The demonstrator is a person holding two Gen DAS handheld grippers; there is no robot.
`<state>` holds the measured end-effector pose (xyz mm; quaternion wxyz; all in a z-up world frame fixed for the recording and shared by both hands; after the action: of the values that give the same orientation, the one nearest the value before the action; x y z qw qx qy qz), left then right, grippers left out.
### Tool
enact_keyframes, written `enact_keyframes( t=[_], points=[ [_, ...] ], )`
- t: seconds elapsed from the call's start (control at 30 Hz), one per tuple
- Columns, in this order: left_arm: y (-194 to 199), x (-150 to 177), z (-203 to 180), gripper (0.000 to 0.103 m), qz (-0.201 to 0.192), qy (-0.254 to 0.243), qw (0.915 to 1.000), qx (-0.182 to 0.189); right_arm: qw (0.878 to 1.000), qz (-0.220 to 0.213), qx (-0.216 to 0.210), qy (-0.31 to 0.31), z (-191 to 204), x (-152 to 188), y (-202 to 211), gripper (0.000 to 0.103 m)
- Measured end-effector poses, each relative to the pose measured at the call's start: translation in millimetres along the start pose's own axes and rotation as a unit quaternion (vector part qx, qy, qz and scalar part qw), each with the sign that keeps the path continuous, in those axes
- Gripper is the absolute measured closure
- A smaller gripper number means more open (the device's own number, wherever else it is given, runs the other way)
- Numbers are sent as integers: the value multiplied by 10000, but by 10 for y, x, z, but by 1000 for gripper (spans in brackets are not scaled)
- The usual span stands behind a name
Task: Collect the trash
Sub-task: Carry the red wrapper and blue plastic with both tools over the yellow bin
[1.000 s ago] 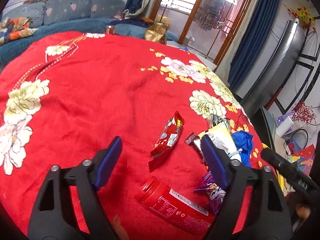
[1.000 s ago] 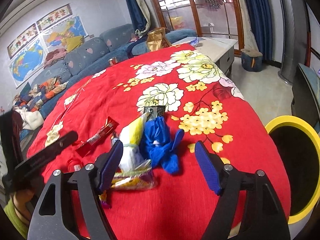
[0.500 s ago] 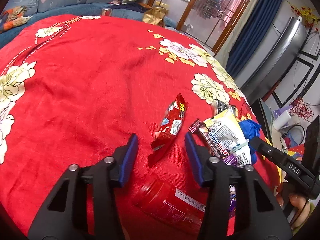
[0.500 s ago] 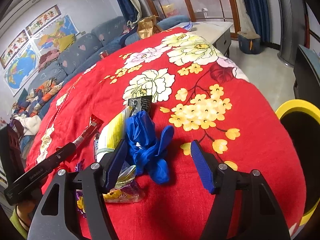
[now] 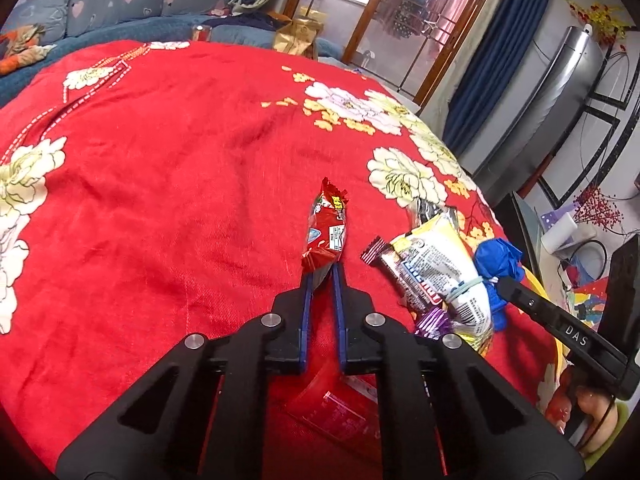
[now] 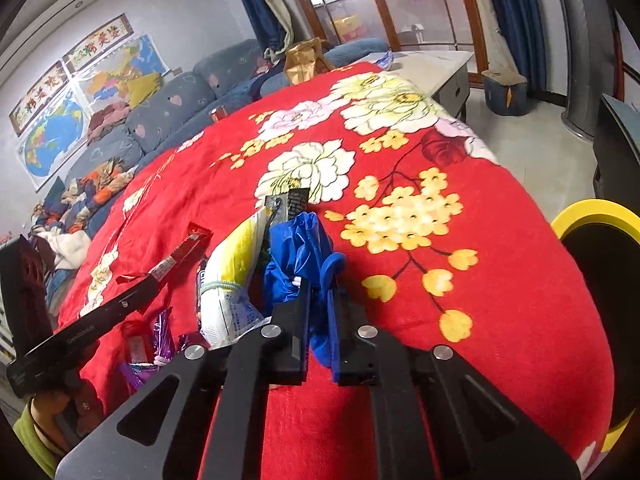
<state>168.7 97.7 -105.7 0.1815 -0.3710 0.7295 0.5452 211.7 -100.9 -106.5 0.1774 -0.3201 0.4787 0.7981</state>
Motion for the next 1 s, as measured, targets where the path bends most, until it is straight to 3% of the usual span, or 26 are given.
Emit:
enact_keyframes(
  t=[0.4, 1.0],
  points=[
    [246, -133, -164, 98, -349, -72, 9993, 132, 9993, -327, 106, -118, -141, -46, 314, 96],
    [460, -139, -740, 98, -483, -528, 9959, 562, 9973, -700, 130, -200, -255, -169, 713, 96]
  ],
)
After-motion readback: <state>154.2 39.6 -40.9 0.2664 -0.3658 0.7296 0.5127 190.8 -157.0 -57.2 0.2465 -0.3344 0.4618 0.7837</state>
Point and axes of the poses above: each gripper's, at about its wrist camera, not at the fingertips, and y roughly against the way its jaws point, z to its left, x to its underside, the point moved 4 cm from there along -y, roughly the way its jaws point, and after that the axes turned 1 degree about -z, right-handed, at the moved point
